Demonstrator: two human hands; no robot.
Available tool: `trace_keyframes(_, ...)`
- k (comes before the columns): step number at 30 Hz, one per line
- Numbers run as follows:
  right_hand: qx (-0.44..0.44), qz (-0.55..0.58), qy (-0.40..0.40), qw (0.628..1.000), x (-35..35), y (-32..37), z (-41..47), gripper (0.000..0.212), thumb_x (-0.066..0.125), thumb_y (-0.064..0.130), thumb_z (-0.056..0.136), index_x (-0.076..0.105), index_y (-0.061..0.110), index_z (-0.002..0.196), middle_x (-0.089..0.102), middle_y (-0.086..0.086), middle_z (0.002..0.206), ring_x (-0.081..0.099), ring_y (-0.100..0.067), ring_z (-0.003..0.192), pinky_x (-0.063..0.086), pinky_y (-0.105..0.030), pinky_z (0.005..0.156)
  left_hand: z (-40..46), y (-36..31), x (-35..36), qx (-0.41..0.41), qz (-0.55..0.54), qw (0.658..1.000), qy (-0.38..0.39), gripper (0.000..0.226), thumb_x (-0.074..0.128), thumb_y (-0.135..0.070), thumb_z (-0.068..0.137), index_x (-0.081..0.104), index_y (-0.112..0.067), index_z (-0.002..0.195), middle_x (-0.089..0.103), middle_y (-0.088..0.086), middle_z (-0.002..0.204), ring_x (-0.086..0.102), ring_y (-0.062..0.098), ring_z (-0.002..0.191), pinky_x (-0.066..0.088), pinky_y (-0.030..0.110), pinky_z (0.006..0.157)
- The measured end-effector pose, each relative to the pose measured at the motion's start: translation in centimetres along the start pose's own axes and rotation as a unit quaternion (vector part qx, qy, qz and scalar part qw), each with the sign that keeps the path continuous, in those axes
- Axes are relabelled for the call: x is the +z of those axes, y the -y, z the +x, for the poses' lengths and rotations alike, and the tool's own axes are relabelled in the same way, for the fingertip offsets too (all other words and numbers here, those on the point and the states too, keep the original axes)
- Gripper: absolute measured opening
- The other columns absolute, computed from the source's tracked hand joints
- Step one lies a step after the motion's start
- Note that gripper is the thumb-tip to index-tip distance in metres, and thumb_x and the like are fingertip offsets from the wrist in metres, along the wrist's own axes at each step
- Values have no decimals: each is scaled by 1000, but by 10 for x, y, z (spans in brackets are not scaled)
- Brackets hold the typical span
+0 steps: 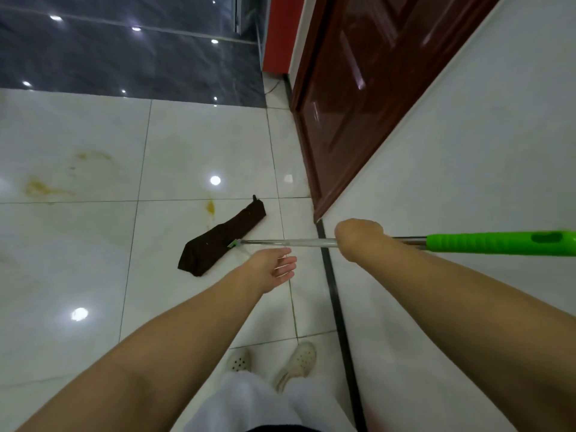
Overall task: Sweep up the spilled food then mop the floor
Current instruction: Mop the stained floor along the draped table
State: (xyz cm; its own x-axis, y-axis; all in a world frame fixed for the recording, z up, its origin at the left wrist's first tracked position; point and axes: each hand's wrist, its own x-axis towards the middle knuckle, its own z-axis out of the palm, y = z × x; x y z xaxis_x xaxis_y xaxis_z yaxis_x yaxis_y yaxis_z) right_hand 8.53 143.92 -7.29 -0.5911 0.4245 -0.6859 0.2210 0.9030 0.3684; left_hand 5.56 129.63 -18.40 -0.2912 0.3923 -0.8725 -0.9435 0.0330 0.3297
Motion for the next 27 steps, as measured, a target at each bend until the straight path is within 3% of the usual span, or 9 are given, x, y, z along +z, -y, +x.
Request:
trace_keyframes(2, 0, 21, 51, 998, 18, -1, -9, 35, 52, 10, 93, 55, 6, 127, 59, -7, 109, 59, -20, 96, 48, -27, 82, -2, 12, -1, -6, -9, 1000, 8, 18, 52, -14, 97, 62, -8, 110, 65, 10, 88, 62, 19, 79, 50, 32, 79)
trace_keyframes(3, -2, 29, 70, 997, 28, -1, -14, 33, 51, 10, 93, 55, 4, 125, 56, -5, 92, 57, -17, 78, 47, -24, 68, -3, 17, -1, -9, -13, 1000, 11, 19, 52, -14, 97, 62, -7, 112, 65, 10, 88, 63, 19, 78, 51, 32, 79)
trace_keyframes(6, 5, 52, 92, 994, 53, 4, -23, 30, 51, 9, 93, 56, 3, 122, 41, -1, 69, 39, -11, 52, 32, -20, 43, -8, 33, -3, -18, -21, 1000, 11, 23, 53, -12, 96, 62, -3, 115, 65, 11, 88, 63, 19, 76, 51, 32, 78)
trace_keyframes(11, -12, 203, 159, 966, 90, 13, -24, 32, 53, 12, 94, 53, -1, 123, 54, -12, 80, 46, -15, 54, 42, -24, 50, -13, 56, -13, -15, -34, 999, -1, 25, 50, -10, 98, 60, -1, 119, 64, 14, 101, 63, 21, 89, 51, 31, 82)
trace_keyframes(16, -35, 285, 137, 948, 127, 17, -36, 27, 51, 12, 95, 53, -1, 118, 49, -9, 75, 47, -17, 54, 42, -26, 45, -19, 83, -17, -23, -22, 999, -23, 20, 50, -5, 97, 60, 2, 113, 60, 14, 81, 57, 17, 72, 51, 30, 82)
trace_keyframes(19, -42, 324, 118, 938, 151, 10, -51, 20, 52, 13, 93, 57, 1, 108, 50, -7, 71, 48, -17, 52, 43, -26, 43, -24, 104, -8, -26, -4, 999, -24, 11, 51, -4, 97, 59, 1, 101, 57, 14, 78, 51, 17, 67, 50, 29, 84)
trace_keyframes(22, -42, 383, 95, 918, 177, 5, -74, 23, 54, 13, 91, 60, 2, 110, 55, -7, 72, 53, -19, 54, 45, -23, 43, -28, 132, 7, -33, 31, 999, -30, 17, 49, -3, 97, 54, 3, 81, 54, 14, 76, 52, 19, 66, 51, 30, 89)
trace_keyframes(25, -38, 431, 65, 899, 203, 10, -100, 24, 56, 13, 89, 63, 2, 109, 57, -6, 68, 54, -20, 52, 46, -23, 44, -32, 161, 26, -41, 87, 995, -26, 20, 48, -2, 96, 52, 2, 78, 54, 14, 77, 48, 17, 59, 57, 24, 63)
trace_keyframes(27, -31, 468, 65, 881, 220, 15, -116, 25, 55, 11, 88, 63, 2, 109, 56, -6, 64, 53, -19, 47, 47, -24, 44, -36, 182, 33, -54, 106, 993, -25, 21, 48, -4, 97, 52, 2, 78, 55, 14, 75, 51, 17, 58, 57, 27, 59)
